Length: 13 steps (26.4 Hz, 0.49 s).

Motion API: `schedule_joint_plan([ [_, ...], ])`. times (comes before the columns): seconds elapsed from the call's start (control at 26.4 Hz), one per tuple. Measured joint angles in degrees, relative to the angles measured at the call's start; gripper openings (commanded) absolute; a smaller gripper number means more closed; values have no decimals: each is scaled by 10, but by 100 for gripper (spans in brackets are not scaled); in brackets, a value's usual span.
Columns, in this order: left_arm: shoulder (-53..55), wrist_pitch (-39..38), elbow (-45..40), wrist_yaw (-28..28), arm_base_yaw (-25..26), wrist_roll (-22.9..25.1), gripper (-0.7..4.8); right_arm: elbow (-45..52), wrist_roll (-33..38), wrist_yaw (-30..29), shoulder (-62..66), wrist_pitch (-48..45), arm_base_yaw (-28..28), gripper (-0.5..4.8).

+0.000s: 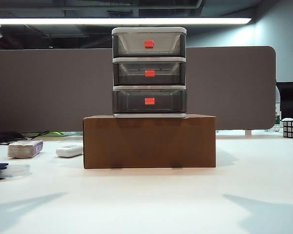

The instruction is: Open the third layer of the drawer on the table, pick up the transparent tape on the table and put it in, and finally close the drawer.

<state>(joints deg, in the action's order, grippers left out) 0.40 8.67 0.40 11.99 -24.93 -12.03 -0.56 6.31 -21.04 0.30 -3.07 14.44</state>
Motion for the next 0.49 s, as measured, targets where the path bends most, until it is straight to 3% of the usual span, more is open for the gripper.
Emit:
schedule_joint_plan([
  [0.08, 26, 4, 0, -85, -85, 34, -4, -1, 1, 53, 7, 0, 61, -5],
  [0.19, 70, 4, 0, -145, -144, 67, 9, -1, 4, 95, 25, -1, 115, -5],
  [0.23, 87, 8, 0, -158, -156, 70, 36, -3, 9, 109, 33, 0, 132, -5],
  [0.38, 175, 62, -2, -162, -165, 71, 117, -23, 16, 156, 81, -2, 191, -5],
  [0.46, 223, 122, -2, -149, -165, 71, 122, -39, 16, 173, 112, -3, 206, -5],
  [0.49, 265, 198, -1, -135, -165, 71, 122, -63, 16, 181, 152, -3, 217, -5],
])
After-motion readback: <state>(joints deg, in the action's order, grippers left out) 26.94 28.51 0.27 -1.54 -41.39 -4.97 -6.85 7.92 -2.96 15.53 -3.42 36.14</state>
